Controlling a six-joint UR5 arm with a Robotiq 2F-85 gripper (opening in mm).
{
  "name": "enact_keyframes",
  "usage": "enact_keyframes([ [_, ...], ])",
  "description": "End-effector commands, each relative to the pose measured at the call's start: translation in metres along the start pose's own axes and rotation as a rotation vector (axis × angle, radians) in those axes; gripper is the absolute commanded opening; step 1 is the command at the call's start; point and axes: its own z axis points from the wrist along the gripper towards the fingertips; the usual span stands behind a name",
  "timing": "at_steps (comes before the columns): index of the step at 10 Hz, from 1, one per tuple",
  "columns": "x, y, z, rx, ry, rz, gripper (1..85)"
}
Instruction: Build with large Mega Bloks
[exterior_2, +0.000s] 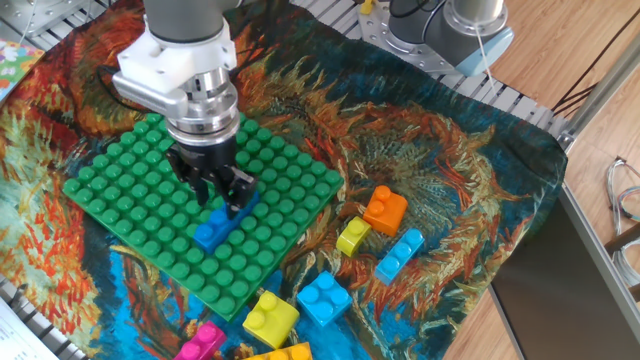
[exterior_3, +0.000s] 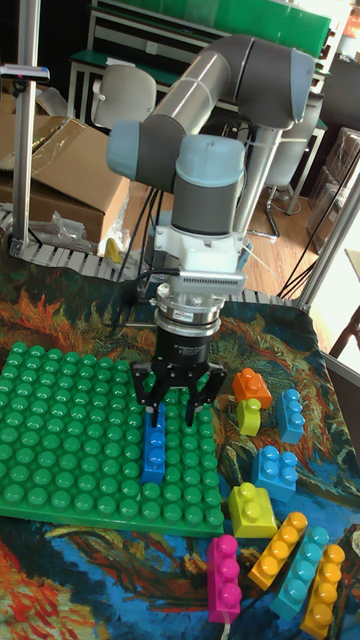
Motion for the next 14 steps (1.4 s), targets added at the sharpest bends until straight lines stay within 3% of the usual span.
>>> enact_keyframes([
  [1,0.004,0.042,0.005,-0.014,-0.019,0.071,50.7],
  [2,0.005,0.041,0.005,-0.002,-0.017,0.082,50.7],
  [3,0.013,0.034,0.005,0.025,0.014,0.046,43.3],
  [4,0.017,0.042,0.005,-0.006,0.031,-0.016,47.3],
  [5,0.018,0.038,0.005,0.007,0.035,-0.05,48.7],
  [6,0.012,0.04,0.005,0.001,0.01,-0.042,54.3],
  [9,0.015,0.09,0.019,0.012,-0.021,0.085,55.0],
  [12,0.026,0.087,0.018,0.011,0.027,0.002,56.0],
  [13,0.027,0.09,0.018,-0.001,0.032,-0.028,63.3],
  [14,0.026,0.091,0.019,0.017,0.024,0.016,64.3],
])
